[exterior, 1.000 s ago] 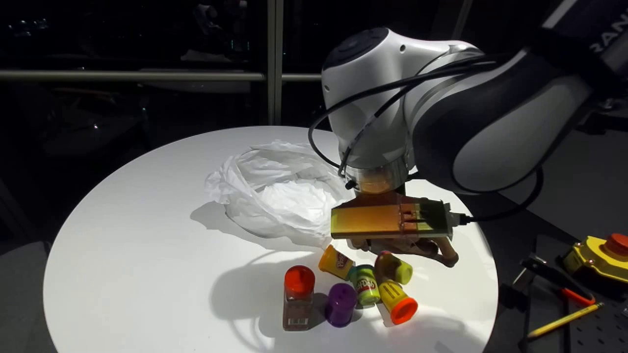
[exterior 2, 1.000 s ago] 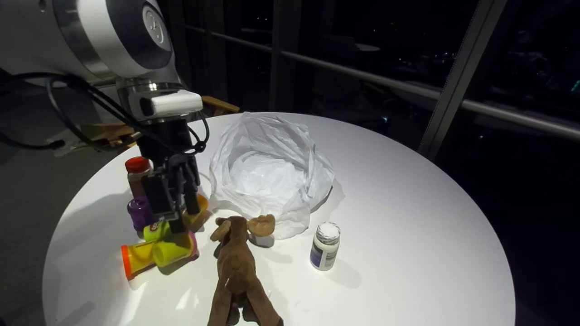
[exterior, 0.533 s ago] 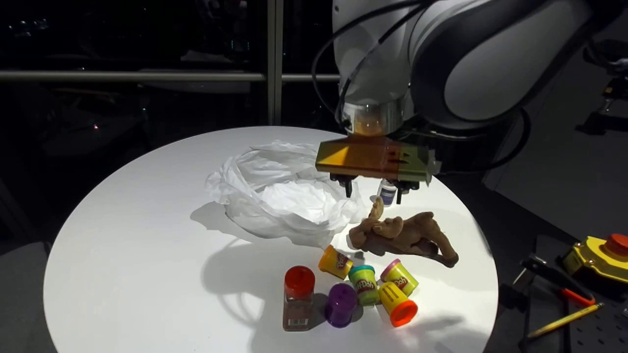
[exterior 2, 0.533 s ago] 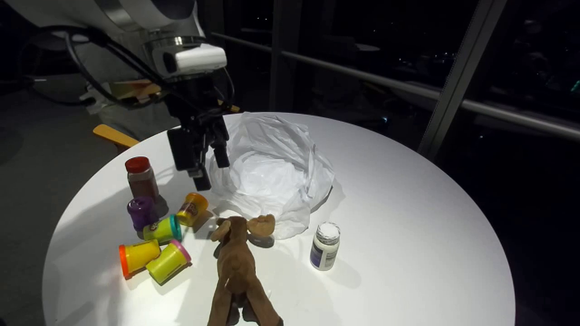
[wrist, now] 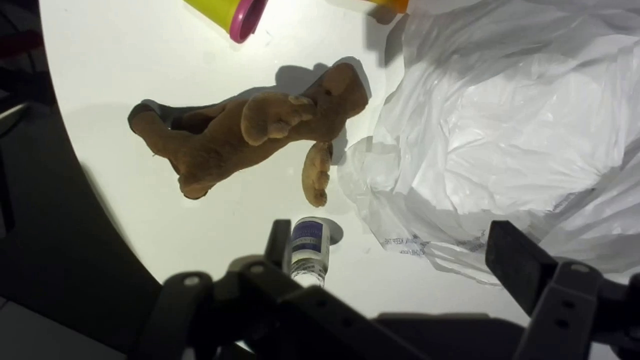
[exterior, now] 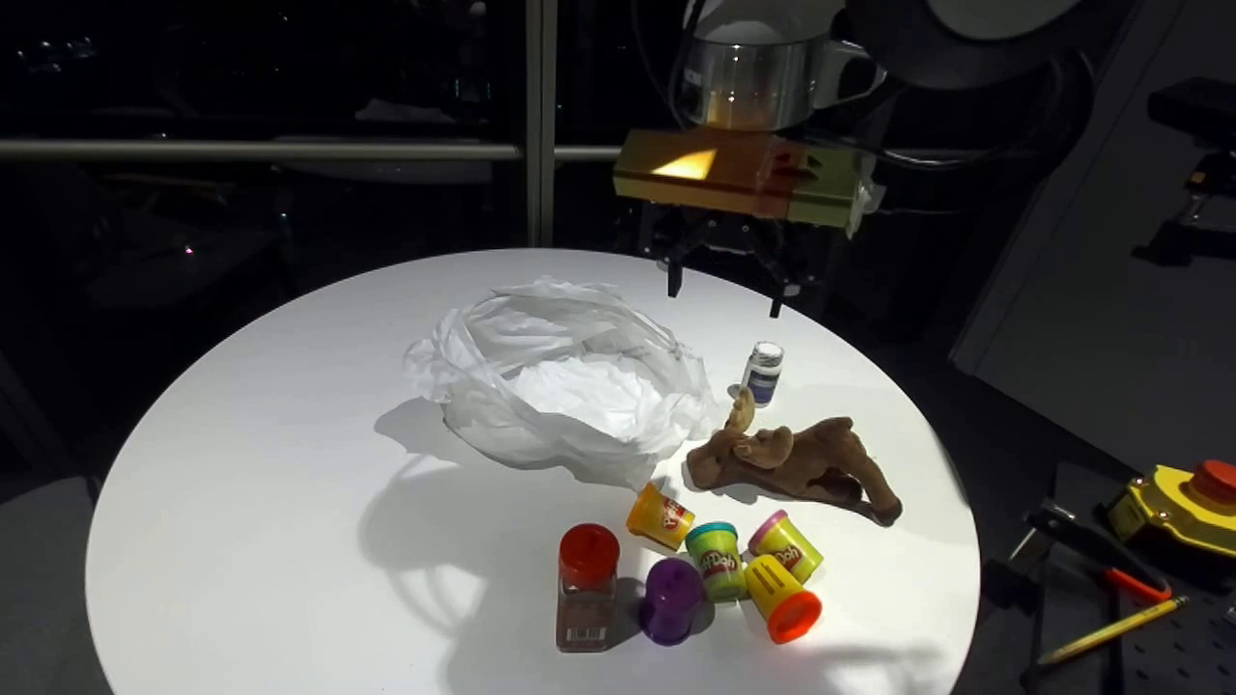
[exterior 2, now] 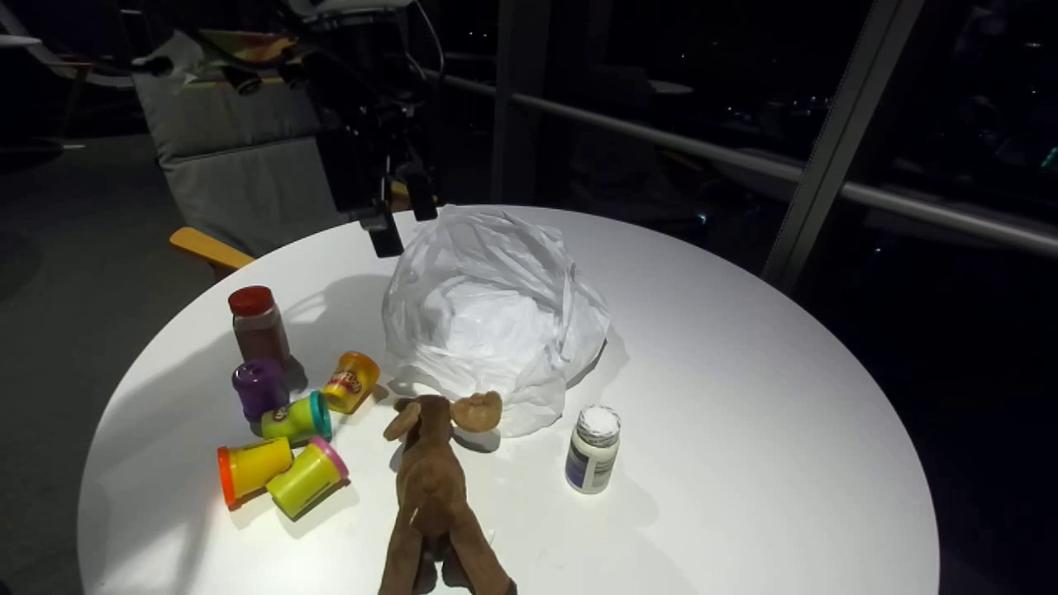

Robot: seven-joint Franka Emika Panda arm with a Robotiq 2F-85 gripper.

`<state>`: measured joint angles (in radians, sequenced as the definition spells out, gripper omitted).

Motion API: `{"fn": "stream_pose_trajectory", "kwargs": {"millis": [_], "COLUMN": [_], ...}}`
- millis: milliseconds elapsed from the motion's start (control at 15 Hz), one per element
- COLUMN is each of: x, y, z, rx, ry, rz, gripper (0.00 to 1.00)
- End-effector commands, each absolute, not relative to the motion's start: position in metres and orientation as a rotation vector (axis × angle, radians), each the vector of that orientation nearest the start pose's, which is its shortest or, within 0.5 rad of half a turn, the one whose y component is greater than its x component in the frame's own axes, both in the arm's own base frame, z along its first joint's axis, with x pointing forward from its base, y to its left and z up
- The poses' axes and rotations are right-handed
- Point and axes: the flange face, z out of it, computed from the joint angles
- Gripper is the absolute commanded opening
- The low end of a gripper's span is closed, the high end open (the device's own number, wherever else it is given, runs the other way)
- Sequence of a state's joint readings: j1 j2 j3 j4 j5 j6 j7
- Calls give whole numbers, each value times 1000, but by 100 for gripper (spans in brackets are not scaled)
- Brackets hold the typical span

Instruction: Pick up the objects from the plastic and put them on the table

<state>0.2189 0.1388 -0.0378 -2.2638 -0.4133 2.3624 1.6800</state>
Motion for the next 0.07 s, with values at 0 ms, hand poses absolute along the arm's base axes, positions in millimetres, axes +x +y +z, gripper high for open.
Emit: {"fn": "stream_pose_trajectory", "kwargs": {"millis": [0], "x": [522], "y": [90], "z": [293], "rx": [-2757], "ry": [1877], "rz": [-337], "gripper": [100]}}
